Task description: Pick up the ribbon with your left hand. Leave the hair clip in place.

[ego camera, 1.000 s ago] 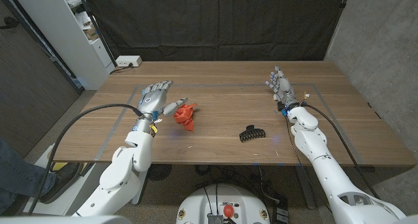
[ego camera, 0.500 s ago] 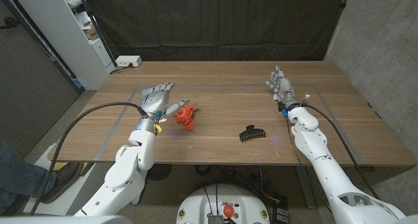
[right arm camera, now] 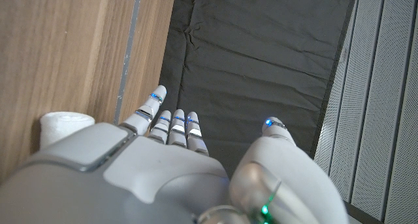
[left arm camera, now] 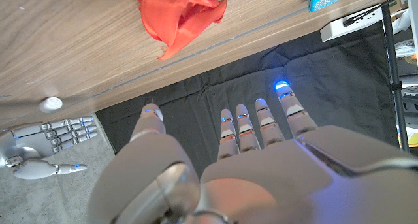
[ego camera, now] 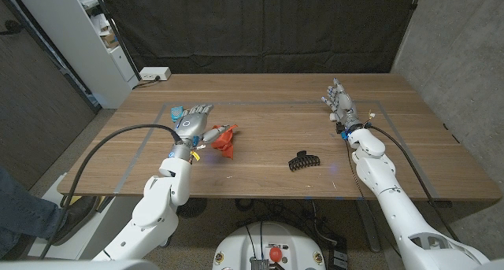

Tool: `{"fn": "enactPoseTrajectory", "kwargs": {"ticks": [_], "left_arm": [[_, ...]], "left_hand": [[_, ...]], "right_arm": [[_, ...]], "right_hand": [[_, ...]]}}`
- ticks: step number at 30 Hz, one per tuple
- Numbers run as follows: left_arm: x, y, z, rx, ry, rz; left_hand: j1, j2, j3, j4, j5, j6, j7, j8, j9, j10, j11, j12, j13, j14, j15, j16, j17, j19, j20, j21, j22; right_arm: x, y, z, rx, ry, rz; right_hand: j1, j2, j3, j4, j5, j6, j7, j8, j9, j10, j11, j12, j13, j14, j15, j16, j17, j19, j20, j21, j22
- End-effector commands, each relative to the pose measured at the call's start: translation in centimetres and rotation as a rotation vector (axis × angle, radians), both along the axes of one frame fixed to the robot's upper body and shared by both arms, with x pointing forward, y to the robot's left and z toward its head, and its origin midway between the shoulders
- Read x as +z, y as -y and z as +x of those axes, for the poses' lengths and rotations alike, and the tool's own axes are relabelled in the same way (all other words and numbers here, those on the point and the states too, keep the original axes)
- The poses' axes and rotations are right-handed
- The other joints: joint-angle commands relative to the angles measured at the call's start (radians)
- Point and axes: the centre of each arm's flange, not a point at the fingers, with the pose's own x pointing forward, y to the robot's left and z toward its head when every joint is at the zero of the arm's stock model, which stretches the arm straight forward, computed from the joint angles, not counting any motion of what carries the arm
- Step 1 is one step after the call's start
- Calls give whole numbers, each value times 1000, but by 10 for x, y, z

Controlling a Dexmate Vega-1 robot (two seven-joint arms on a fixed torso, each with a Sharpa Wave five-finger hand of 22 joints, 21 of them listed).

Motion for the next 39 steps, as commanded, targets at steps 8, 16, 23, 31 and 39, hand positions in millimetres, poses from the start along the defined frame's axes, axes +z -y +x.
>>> {"fn": "enactPoseTrajectory", "kwargs": {"ticks": [8,16,23,31,39], "left_arm": [[-11,4,13,13,-69,-6],[-15,7,20,17,-91,-5],[-18,13,23,20,-99,15],[-24,16,27,17,-123,21],[-28,20,31,22,-141,27]], "left_hand": [[22,-1,6,-7,7,7,-1,-5,4,6,-8,3,4,7,-2,-1,3,14,4,7,1],[26,1,8,-7,7,11,0,-5,5,8,-12,4,5,9,-1,-1,4,18,5,6,0],[32,3,10,-8,6,14,-1,-6,5,13,-14,5,6,15,-11,-1,4,20,5,1,-1],[37,6,13,-8,5,18,0,-6,5,16,-15,6,8,11,-10,-4,4,19,5,-3,-3],[42,8,15,-8,4,25,1,-5,5,19,-22,7,9,11,-10,-5,5,19,5,-7,-3]], "right_arm": [[2,1,1,-1,-5,-7],[1,2,2,-1,-6,-2],[-1,2,2,-2,-6,4],[-1,2,3,0,-6,3],[1,1,5,3,-5,1]], "right_hand": [[0,12,0,-5,6,13,1,5,2,8,-1,-5,3,4,1,8,3,10,2,-7,3],[0,12,-1,-5,6,13,0,4,2,8,1,-7,3,5,1,7,3,11,3,-11,3],[1,13,-1,-6,6,14,0,4,2,10,0,-8,3,5,0,7,3,12,3,-14,3],[0,13,-2,-6,6,15,-1,3,2,10,1,-9,3,5,0,7,3,14,3,-17,3],[1,13,-3,-7,6,15,0,3,2,11,-1,-11,3,5,1,6,2,15,3,-20,3]]}}
